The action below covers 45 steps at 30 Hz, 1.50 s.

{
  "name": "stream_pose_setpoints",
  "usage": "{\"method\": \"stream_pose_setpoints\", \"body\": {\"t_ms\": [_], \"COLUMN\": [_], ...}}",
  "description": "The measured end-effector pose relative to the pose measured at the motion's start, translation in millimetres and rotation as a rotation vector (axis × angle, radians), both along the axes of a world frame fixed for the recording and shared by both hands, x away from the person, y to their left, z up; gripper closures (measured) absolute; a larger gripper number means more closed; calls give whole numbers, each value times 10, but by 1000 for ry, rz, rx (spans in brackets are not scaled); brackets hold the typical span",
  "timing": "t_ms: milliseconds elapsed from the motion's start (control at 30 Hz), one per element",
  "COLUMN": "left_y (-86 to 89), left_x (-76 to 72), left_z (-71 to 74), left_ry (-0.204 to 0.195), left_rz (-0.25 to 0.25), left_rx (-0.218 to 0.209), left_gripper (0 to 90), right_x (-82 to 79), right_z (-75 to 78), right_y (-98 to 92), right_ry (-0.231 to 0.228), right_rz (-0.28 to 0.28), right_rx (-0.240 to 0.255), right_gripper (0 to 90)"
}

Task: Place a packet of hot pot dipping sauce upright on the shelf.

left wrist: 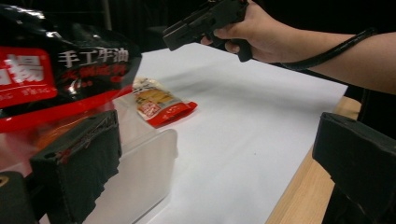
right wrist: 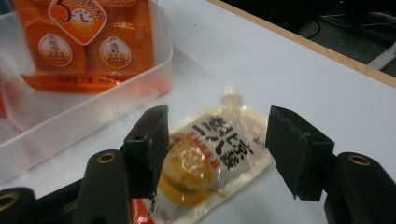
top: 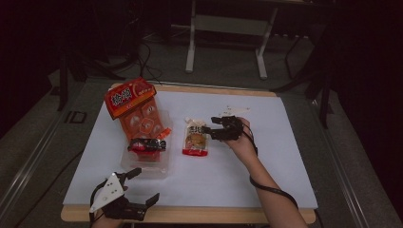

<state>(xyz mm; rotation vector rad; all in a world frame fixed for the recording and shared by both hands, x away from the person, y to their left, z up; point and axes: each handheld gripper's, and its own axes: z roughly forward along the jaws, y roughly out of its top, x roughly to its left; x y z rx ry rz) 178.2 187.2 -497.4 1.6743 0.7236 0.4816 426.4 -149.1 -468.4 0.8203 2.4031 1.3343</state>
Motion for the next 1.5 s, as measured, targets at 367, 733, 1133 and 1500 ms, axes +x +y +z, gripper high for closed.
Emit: {"method": "stream_pose_setpoints", "body": {"t_ms": [367, 733, 1133, 1500], "left_y": [51, 71, 6, 13], "left_x": [-109, -161, -166, -119], "left_z": [-12, -34, -82, -141], "left_ry": [5, 17, -39, -52], "left_rz": [14, 1, -77, -77], "left_rx": [5, -15, 17, 46], "left_gripper": [18, 18, 40, 56], "right_x": [329, 546, 712, 746], "right_z": [-178, -359, -570, -611], "right_y": [139, 215, 244, 299], "right_ry": [18, 40, 104, 183], "right_rz": [-12, -48, -68, -64], "right_rx": [-73, -118, -168, -200], "right_gripper": [470, 557, 572, 703]}}
